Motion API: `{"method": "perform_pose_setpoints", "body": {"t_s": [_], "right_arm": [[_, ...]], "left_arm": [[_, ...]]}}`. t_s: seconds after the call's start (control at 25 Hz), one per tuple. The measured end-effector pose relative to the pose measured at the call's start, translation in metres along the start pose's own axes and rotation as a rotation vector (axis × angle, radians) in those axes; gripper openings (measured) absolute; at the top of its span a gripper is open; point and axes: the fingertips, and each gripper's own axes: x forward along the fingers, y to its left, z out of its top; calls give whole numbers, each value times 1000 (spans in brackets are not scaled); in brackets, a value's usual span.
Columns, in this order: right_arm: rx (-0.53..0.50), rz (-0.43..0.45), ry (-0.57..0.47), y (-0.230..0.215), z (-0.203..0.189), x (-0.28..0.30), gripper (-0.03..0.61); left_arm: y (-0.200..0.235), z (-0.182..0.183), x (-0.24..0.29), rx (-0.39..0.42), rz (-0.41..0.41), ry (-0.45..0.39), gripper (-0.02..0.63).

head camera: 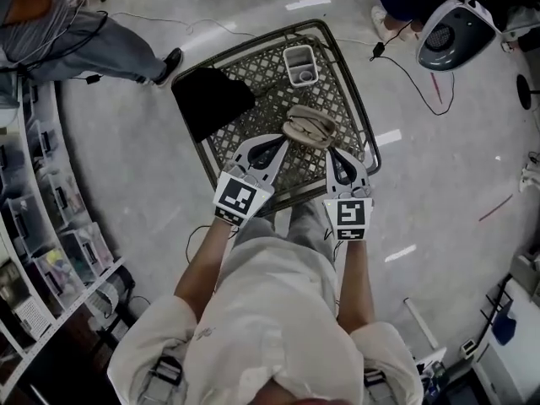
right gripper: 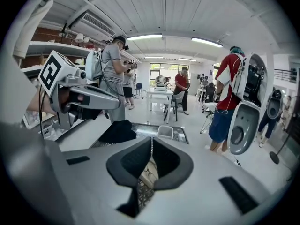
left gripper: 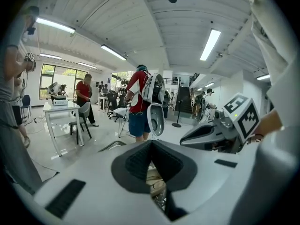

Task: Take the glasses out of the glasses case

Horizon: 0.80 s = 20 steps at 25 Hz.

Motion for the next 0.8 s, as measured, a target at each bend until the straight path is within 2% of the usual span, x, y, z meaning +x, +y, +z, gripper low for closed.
{"method": "perform_pose_setpoints", "body": {"t_s": [0.36, 0.8], "right_arm": [[-54, 130, 114, -5, -44, 48, 23], [-100, 209, 192, -10, -80, 88, 28]], "left_arm": [[3, -38, 33, -66, 46, 77, 12], [11, -82, 60, -130, 78, 141, 12]]}}
